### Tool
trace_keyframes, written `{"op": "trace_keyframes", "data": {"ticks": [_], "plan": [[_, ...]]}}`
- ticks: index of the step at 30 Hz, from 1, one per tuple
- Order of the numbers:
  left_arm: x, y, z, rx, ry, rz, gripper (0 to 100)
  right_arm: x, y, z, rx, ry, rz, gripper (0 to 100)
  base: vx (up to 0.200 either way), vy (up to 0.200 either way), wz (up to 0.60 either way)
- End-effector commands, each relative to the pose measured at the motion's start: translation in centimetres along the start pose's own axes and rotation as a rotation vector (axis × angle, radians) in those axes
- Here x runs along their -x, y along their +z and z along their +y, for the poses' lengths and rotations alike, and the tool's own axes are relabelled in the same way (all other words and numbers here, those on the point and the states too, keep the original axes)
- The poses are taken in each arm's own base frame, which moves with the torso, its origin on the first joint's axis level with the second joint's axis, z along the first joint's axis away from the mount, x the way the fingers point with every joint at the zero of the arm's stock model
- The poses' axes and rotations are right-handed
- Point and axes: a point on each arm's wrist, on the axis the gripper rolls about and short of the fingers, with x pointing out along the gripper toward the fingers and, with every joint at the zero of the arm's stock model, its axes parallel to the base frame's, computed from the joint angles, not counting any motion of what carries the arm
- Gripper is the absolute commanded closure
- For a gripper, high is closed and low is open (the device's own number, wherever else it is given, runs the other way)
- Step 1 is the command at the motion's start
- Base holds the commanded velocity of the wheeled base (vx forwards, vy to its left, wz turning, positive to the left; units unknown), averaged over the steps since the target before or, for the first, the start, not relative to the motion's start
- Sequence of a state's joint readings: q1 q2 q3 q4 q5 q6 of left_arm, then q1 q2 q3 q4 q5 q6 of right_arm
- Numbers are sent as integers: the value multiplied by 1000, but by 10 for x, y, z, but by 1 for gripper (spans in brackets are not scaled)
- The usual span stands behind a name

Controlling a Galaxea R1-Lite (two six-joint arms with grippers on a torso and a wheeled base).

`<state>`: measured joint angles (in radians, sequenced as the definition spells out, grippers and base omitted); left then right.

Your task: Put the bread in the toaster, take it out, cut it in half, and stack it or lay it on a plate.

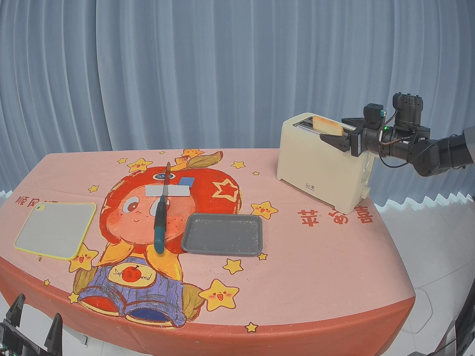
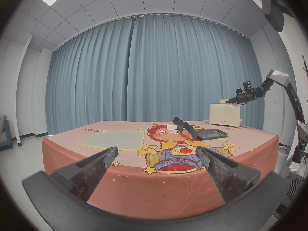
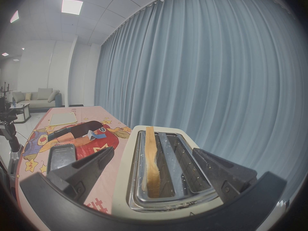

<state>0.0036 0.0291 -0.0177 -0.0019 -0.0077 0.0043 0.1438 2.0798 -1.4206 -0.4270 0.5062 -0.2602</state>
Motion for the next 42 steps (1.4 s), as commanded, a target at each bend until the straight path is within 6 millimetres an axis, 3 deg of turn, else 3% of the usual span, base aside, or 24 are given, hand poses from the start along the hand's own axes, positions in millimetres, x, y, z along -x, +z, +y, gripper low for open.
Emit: {"op": "trace_keyframes", "data": {"ticks": [1,4,5,38,42], "plan": [[-1,-5,0,0,1,18,0,-7,-5,3,0,14,11,0,0,0,0],[-1,-5,0,0,1,18,0,-7,-5,5,3,19,10,0,0,0,0],[-1,-5,0,0,1,17,0,-8,-4,6,4,21,9,100,0,0,0],[-1,-5,0,0,1,17,0,5,2,10,3,16,7,100,0,0,0],[-1,-5,0,0,1,20,0,9,12,9,15,9,-19,100,0,0,0]]}}
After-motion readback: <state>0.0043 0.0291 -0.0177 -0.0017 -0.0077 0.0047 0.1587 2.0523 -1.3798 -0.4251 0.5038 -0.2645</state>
